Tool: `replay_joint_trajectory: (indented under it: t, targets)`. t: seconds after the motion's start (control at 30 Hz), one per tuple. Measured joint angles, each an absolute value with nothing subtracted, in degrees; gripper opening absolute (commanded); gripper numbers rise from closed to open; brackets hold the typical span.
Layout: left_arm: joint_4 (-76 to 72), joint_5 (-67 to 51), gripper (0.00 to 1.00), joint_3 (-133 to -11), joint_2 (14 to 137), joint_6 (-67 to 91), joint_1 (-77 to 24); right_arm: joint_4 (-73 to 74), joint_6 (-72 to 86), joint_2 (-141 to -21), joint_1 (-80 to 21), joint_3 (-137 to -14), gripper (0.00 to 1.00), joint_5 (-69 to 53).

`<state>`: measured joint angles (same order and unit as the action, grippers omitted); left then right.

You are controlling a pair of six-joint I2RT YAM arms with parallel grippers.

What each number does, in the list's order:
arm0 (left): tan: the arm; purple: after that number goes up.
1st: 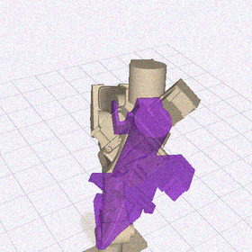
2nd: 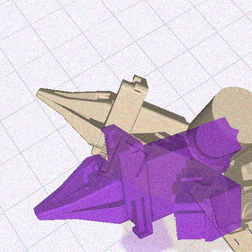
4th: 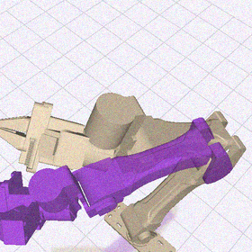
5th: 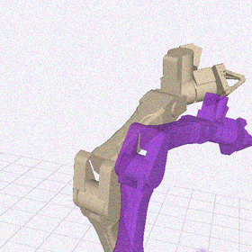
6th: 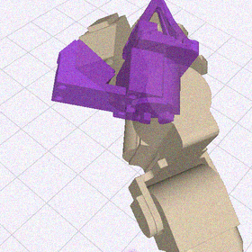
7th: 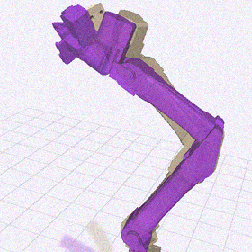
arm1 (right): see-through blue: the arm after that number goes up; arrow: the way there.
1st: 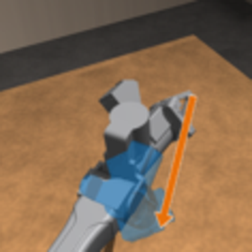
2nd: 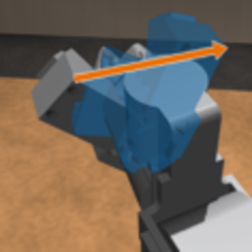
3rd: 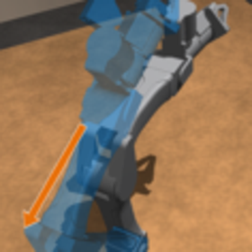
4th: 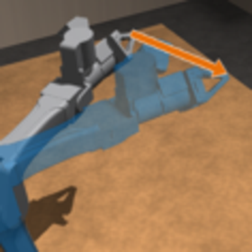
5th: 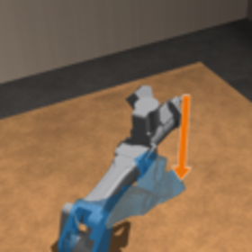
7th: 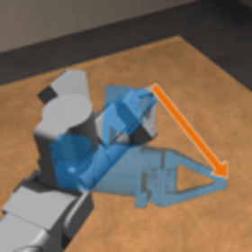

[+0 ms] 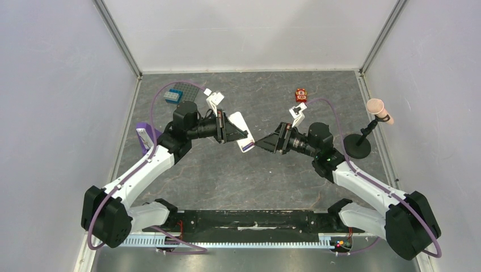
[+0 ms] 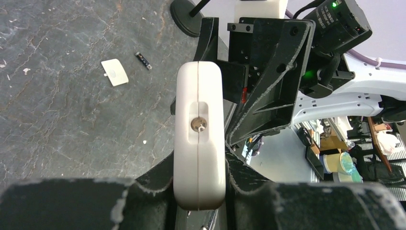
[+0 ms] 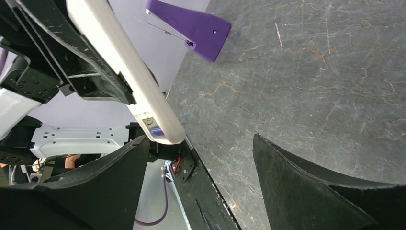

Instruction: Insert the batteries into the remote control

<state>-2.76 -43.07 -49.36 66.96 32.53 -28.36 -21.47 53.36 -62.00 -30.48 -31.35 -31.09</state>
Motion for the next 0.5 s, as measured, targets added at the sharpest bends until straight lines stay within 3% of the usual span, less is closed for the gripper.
replay_joint_trajectory:
  t: [0.23,0.5]
  targets:
    - [-3.77,-43.03,0.02,-48.66,66.98,32.60,-28.36,-24.34,54.11,-62.78,-32.08,-31.35,0.77,-31.18]
    - [-4.89,-43.68,0.02,-48.66,66.98,32.73,-28.36,-26.00,55.02,-65.67,-33.56,-31.35,0.66,-30.65]
